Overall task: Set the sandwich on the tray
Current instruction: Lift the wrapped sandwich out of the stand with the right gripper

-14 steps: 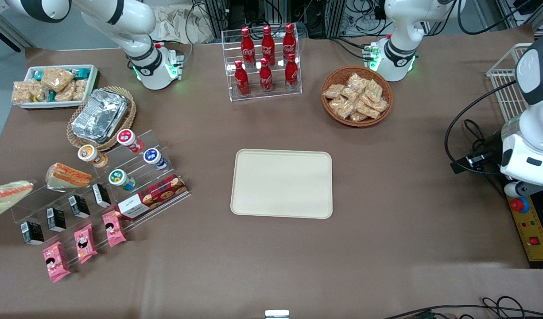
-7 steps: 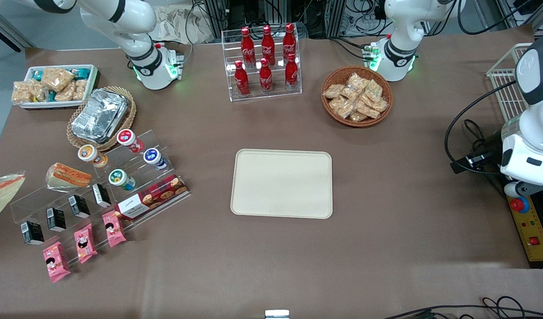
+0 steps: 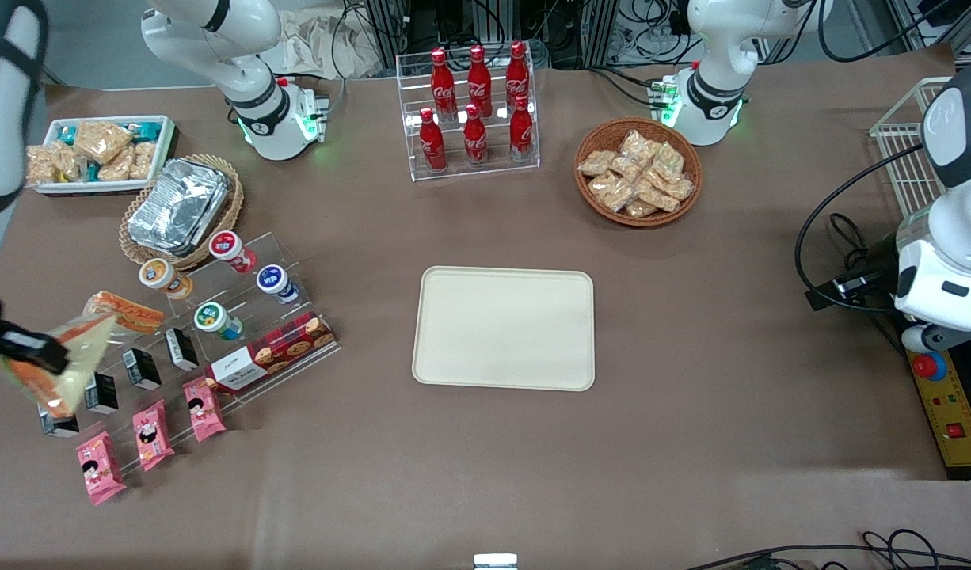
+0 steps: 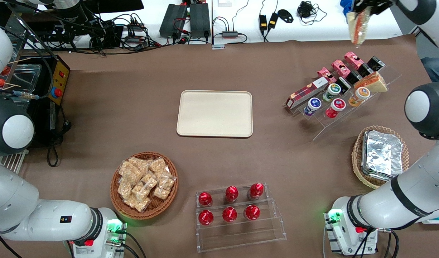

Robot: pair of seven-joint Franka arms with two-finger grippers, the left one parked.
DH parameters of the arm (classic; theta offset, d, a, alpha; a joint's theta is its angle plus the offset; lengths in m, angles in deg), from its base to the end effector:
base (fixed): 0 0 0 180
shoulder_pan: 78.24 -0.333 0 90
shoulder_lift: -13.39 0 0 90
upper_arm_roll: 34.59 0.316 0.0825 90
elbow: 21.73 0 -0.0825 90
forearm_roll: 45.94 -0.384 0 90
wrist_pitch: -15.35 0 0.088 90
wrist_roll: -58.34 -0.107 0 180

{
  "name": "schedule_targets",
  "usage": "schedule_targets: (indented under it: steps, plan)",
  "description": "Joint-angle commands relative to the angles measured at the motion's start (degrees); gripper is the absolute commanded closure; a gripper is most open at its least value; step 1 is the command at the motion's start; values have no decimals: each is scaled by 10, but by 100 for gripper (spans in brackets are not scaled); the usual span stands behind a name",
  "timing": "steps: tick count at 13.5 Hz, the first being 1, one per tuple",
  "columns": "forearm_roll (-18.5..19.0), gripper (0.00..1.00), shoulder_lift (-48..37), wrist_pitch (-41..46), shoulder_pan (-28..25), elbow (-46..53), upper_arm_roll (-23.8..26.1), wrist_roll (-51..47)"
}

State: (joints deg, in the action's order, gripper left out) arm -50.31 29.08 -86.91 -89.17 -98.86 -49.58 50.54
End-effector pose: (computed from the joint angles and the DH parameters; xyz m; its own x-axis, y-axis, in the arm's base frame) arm 0.6548 -0.0156 0.5923 0.9650 -0.1995 0.1704 -0.1973 -0.9799 -0.0296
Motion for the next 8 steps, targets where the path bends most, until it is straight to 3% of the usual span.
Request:
schedule_targets:
  steps: [1, 7, 8]
  plan:
    - [36, 74, -4, 8, -57, -3, -5, 1]
    - [137, 76, 50, 0, -257, -3, -6, 3]
    - [140, 82, 64, -2, -282, -2, -5, 4]
